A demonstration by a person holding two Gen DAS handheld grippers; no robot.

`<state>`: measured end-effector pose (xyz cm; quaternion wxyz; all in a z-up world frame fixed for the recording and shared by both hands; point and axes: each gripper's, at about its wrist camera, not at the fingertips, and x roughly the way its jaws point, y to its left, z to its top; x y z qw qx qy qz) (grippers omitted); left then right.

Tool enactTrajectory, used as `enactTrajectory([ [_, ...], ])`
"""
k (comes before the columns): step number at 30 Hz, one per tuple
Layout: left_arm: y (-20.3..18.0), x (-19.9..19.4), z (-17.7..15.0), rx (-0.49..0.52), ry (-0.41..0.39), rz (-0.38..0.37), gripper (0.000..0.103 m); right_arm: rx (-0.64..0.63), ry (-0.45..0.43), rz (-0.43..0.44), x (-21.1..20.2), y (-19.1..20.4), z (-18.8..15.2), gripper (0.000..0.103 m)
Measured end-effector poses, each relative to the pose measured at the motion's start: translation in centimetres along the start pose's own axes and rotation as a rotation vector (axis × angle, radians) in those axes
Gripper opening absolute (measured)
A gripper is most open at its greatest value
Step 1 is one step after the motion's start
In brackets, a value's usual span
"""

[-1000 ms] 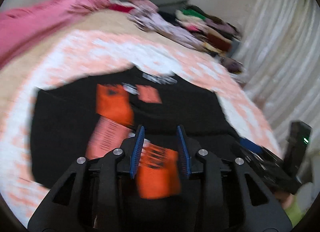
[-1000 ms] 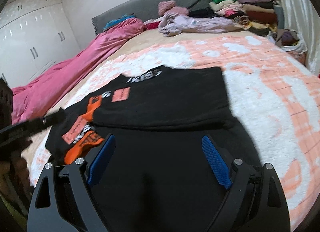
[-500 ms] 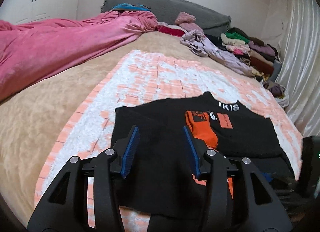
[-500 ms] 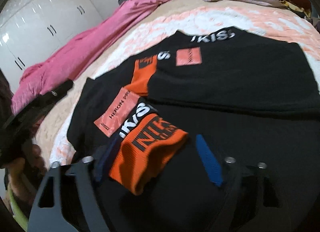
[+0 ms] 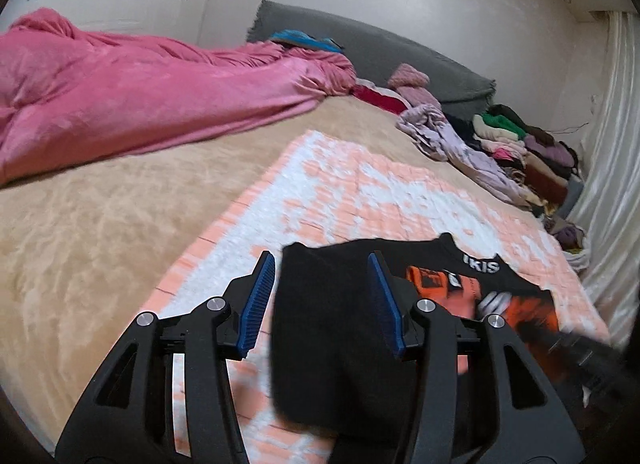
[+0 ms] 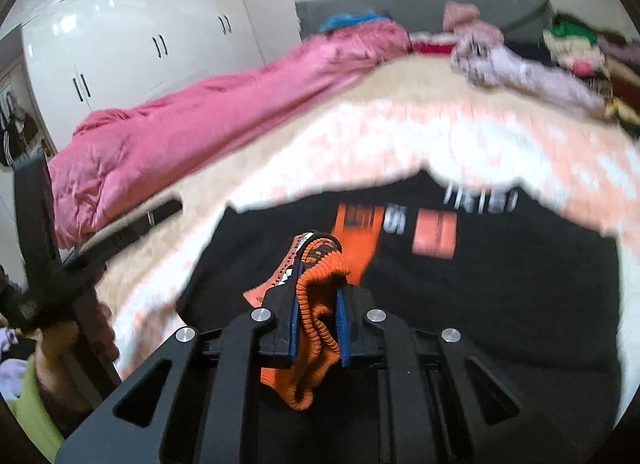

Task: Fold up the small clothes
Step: 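Lay the held cuff onto the shirt body with the right tool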

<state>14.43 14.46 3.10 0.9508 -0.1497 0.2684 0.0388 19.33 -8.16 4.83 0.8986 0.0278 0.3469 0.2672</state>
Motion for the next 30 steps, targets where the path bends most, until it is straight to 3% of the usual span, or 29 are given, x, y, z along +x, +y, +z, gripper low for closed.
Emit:
enactTrajectory([
  [4, -0.5, 0.3, -0.2, 0.028, 0.013, 0.002, 0.040, -0.016, -0.087, -0.054, -2.3, -1.6, 3.4, 0.013],
  [7, -0.7, 0.2, -0.3, 0.040, 0.013, -0.004, 0.040, -0.024, -0.133, -0.142, -4.3, -4.1, 5.3, 0.013],
  [11, -0.9, 0.4, -0.5, 0.048, 0.022, -0.008, 0.040, -0.008, -0.109, -0.257, -5.0, -7.7, 6.0, 0.013],
  [18, -1.8, 1.0, -1.1, 0.094, 0.046, -0.011, 0.040, 0.041, -0.008, -0.390, -3.8, -13.5, 3.0, 0.013],
  [24, -3.0, 1.9, -1.5, 0.142, 0.076, -0.019, 0.040, 0.090, 0.034, -0.410, -2.4, -15.3, 0.1, 0.013],
  [30, -5.8, 4.4, -0.9, 0.140, 0.174, -0.068, 0.040, 0.111, 0.078, -0.428, -1.2, -16.5, -1.3, 0.015],
])
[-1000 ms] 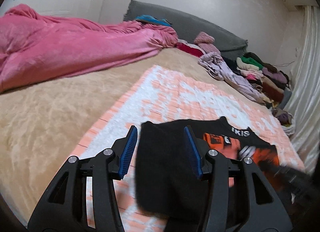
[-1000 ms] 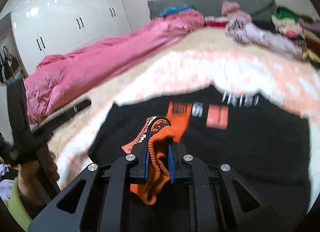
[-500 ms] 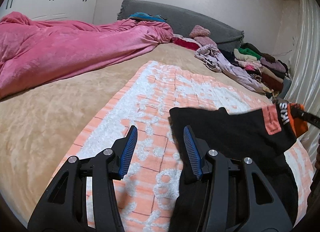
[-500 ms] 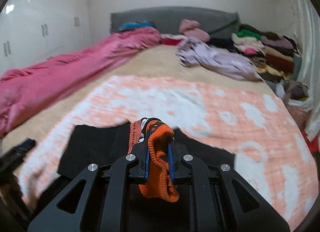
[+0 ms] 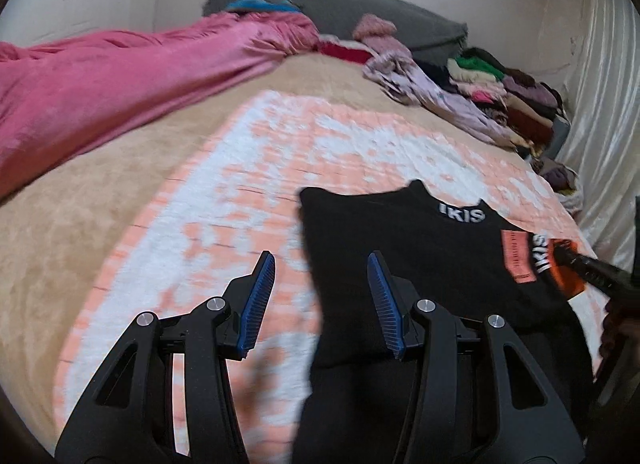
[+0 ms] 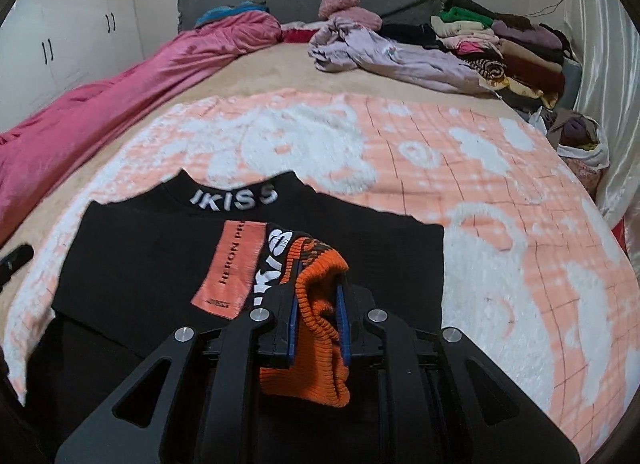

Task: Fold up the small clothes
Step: 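Lay the held cuff onto the shirt body with the right tool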

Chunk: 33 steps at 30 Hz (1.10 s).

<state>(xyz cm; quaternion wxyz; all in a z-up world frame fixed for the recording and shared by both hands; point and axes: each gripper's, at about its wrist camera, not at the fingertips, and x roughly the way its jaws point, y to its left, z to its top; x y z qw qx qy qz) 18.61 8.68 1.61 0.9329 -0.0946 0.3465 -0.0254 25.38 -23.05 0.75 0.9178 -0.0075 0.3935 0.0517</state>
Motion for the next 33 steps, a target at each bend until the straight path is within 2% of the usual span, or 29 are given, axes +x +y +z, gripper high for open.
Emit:
enactTrajectory([
  [6, -4.2, 4.1, 1.0, 0.059, 0.085, -0.010, 0.040, -0.016, 0.028, -0.032, 1.1, -0.3, -0.4, 0.017],
  [12, -3.9, 8.1, -0.9, 0.087, 0.195, -0.003, 0.040, -0.075, 0.059, -0.115, 2.4, -0.9, -1.0, 0.017],
  [15, -3.6, 8.1, -1.4, 0.114, 0.185, -0.021, 0.040, -0.067, 0.087, -0.148, 3.4, -1.7, -1.7, 0.017],
  [19, -3.4, 7.9, -1.2, 0.112, 0.170, -0.039, 0.040, -0.065, 0.083, -0.161, 3.5, -2.1, -2.1, 0.018],
  [21, -3.4, 7.5, -1.2, 0.115, 0.158, -0.043, 0.040, -0.060, 0.070, -0.163, 2.8, -2.1, -2.0, 0.022],
  [26, -2.9, 4.7, -0.4, 0.118, 0.083, -0.014, 0.040, -0.069, 0.005, -0.122, -0.3, -1.7, -2.0, 0.025],
  [33, -3.6, 2.3, -0.4, 0.145, 0.041, -0.010, 0.040, -0.117, -0.036, -0.019, -3.1, 1.5, -2.7, 0.029],
])
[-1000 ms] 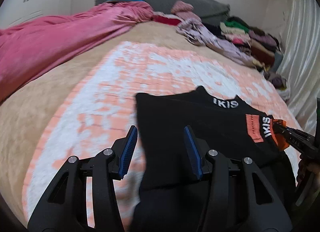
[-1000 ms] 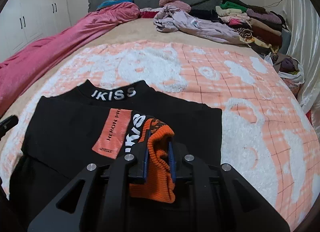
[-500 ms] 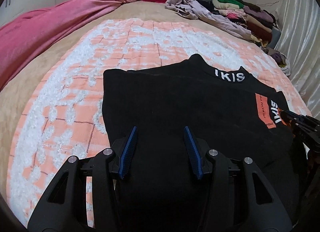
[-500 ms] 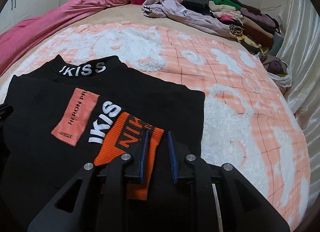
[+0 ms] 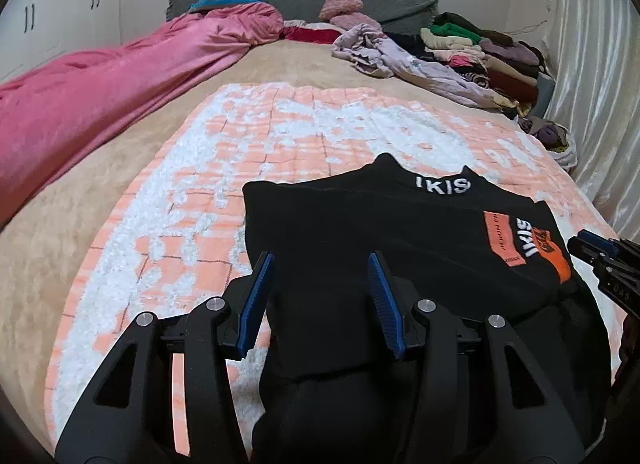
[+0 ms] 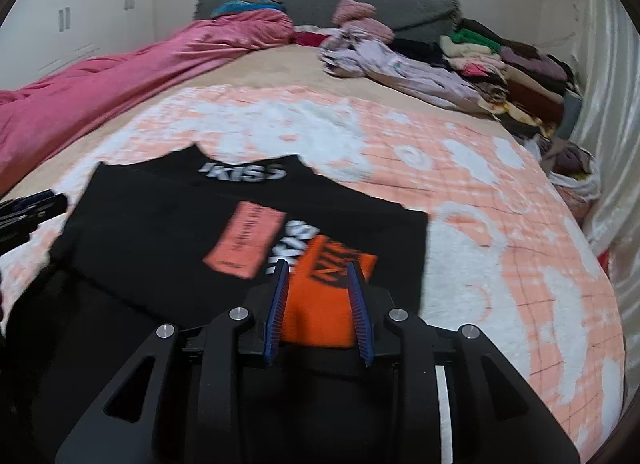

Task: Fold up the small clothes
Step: 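Lay the held cuff onto the shirt body with the right tool, then open the right tool and withdraw both tools from the shirt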

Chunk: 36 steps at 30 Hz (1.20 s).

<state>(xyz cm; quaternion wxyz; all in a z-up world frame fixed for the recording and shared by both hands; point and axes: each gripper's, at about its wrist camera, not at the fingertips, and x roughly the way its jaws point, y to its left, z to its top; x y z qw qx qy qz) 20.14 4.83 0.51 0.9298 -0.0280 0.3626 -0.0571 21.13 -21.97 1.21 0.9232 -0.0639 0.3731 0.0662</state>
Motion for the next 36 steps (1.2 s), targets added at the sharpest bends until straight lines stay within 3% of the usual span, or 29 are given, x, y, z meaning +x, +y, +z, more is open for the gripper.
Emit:
enactTrajectory([
  [8, -1.7, 0.8, -1.3, 0.062, 0.054, 0.000, 0.040, -0.021, 0.028, 0.073, 0.8, 2.7, -0.4, 0.031],
  [15, -1.5, 3.2, -2.5, 0.060, 0.156, -0.008, 0.041, 0.025, 0.113, 0.040, 3.5, 1.8, -1.7, 0.031],
  [25, -1.3, 2.7, -2.2, 0.045, 0.141, -0.028, 0.041, 0.081, 0.106, 0.056, 3.5, 1.1, -2.3, 0.032],
  [32, -1.6, 1.7, -2.0, 0.055, 0.113, -0.030, 0.041, 0.094, 0.094, 0.059, 2.6, 1.0, -2.5, 0.041],
  [34, -1.5, 1.2, -2.0, 0.056, 0.101, -0.025, 0.055, 0.098, 0.089, 0.059, 2.5, 1.0, -2.5, 0.045],
  [36, -1.4, 0.9, -1.9, 0.056, 0.092, -0.024, 0.056, 0.099, 0.085, 0.060, 2.2, 1.0, -2.6, 0.047],
])
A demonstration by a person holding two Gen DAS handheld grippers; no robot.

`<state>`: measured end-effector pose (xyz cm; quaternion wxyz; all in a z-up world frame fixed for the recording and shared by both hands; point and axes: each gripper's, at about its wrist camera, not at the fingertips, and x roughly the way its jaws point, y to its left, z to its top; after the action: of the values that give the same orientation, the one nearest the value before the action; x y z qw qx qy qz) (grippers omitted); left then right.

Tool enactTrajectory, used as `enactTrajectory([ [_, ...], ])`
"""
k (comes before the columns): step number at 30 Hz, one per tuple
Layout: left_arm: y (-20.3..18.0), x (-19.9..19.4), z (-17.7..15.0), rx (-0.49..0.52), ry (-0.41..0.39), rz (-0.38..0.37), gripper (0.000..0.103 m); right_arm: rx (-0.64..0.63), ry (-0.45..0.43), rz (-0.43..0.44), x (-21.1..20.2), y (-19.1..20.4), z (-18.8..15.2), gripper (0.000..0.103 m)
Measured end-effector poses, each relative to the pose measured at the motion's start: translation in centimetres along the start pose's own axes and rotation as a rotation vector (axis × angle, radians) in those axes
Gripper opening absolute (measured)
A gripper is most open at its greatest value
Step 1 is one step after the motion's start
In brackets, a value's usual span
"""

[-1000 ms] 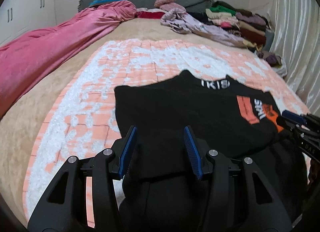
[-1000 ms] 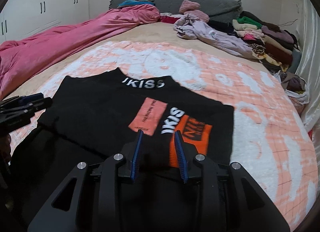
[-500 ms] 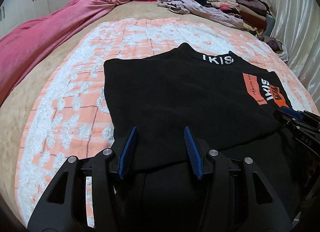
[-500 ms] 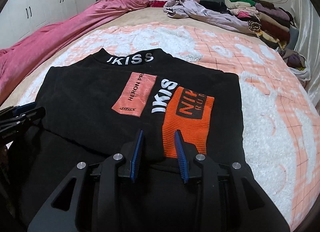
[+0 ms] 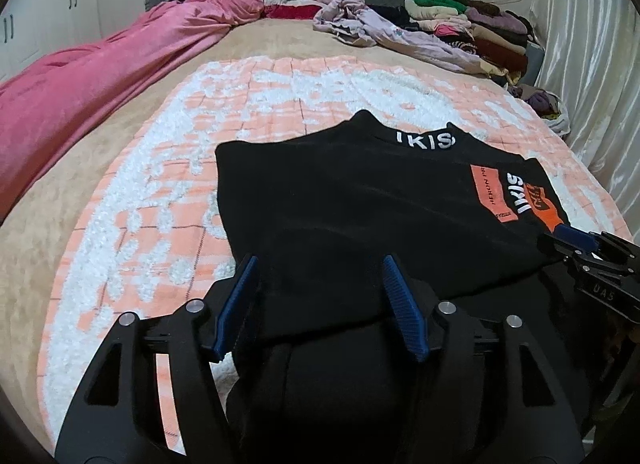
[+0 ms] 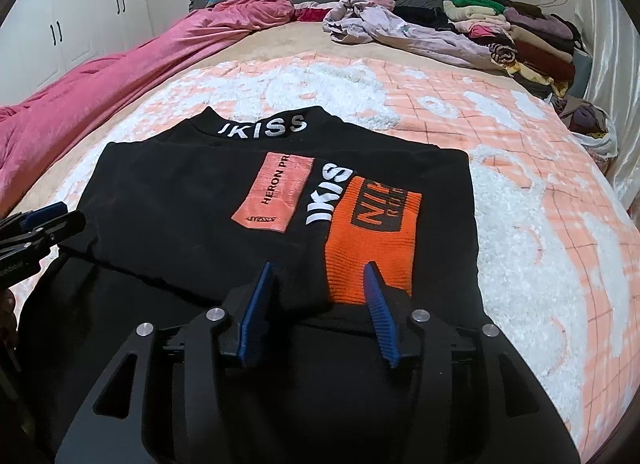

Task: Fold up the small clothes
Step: 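Open the right tool and withdraw both tools from the shirt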

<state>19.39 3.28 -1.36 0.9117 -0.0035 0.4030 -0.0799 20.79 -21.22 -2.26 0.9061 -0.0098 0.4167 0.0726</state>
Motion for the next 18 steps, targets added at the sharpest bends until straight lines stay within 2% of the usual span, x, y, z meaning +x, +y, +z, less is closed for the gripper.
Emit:
enactTrajectory([
  [6, 0.3, -1.0, 0.0, -0.004, -0.026, 0.000, 0.056, 0.007, -0.025, 0.004, -0.9, 0.3, -0.1, 0.058],
  [8, 0.3, -1.3, 0.0, -0.005, -0.032, 0.001, 0.061, 0.008, -0.030, 0.006, -1.1, 0.5, -0.1, 0.060],
  [11, 0.3, -1.5, -0.1, 0.003, -0.039, 0.003, 0.062, 0.007, -0.043, 0.003, -1.5, 0.6, -0.1, 0.063],
  [15, 0.3, -1.9, 0.0, 0.008, -0.050, 0.004, 0.069, 0.012, -0.063, 0.005, -2.2, 0.9, 0.0, 0.072],
  [18, 0.3, -2.2, 0.0, 0.006, -0.059, 0.008, 0.070, 0.015, -0.077, 0.002, -2.6, 0.9, 0.0, 0.077],
])
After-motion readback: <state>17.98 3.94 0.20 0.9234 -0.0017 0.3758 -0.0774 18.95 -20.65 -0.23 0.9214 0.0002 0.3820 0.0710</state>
